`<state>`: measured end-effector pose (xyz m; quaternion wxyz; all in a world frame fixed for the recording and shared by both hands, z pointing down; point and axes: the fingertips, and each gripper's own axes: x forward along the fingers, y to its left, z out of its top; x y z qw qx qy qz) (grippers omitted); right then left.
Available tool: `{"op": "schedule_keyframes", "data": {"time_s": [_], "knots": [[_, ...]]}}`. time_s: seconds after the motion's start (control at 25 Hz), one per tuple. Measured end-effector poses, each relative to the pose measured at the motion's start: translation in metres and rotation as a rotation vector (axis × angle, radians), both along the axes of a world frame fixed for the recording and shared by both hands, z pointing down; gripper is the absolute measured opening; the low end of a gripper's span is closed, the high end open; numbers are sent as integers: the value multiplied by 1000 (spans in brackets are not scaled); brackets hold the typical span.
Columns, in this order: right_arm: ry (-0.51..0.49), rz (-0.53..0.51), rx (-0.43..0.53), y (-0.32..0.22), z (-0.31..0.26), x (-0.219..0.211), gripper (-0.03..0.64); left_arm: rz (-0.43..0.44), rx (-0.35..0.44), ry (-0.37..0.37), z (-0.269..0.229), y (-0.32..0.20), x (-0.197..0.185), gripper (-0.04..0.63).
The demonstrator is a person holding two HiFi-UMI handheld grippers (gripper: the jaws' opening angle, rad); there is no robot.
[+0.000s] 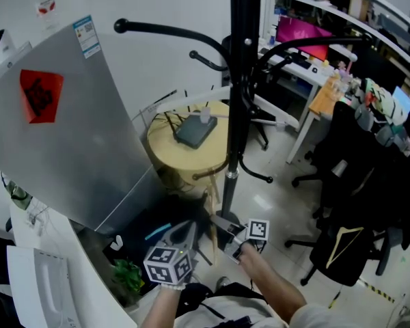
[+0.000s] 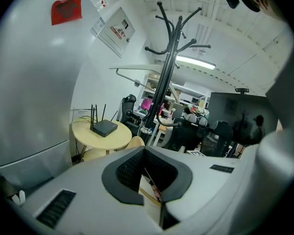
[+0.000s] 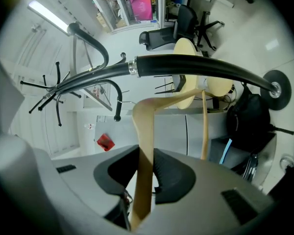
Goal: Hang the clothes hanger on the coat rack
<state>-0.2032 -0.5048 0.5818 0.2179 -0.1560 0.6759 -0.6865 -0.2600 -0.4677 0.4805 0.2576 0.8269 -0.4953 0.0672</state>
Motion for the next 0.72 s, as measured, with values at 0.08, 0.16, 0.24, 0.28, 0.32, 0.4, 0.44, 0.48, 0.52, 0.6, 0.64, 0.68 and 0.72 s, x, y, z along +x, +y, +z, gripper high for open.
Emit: {"op": "schedule_keyframes", "data": {"time_s": [0.08,0.16,0.24,0.28,0.32,0.4,0.44,0.48,0.52,0.6,0.64,0.68,0.72], "knots": [[0,2,6,-2,2,3,109,3,-3,0,1,-2,2,-9],[6,-3,14,-4,5,6,109,2,-5,-2,2,-2,3,-9],[28,-13,31,-6,9,9,109,1,-6,-3,2,-3,5,-9],[45,-17,40,-7,11,10,109,-1,-6,-4,3,-2,5,-9],[62,-21,47,-9,13,11,109,-3,-6,-4,3,-2,5,-9],[102,-26,67,-12,17,15,109,-8,-7,-6,4,-1,5,-9],[127,-26,80,-14,19,17,109,-12,-8,-7,5,-1,5,-9],[154,-25,94,-16,21,20,110,-16,-8,-8,5,0,4,-9],[179,-21,107,-18,24,22,110,-20,-8,-9,5,0,3,-9],[216,-11,122,-22,29,26,115,-26,-8,-10,4,-1,2,-9],[231,-7,126,-23,31,27,117,-28,-8,-11,4,-1,1,-9],[243,-4,130,-25,32,28,117,-30,-8,-12,4,-1,1,-9],[252,-3,136,-26,33,28,117,-31,-8,-12,4,-1,1,-9]]}}
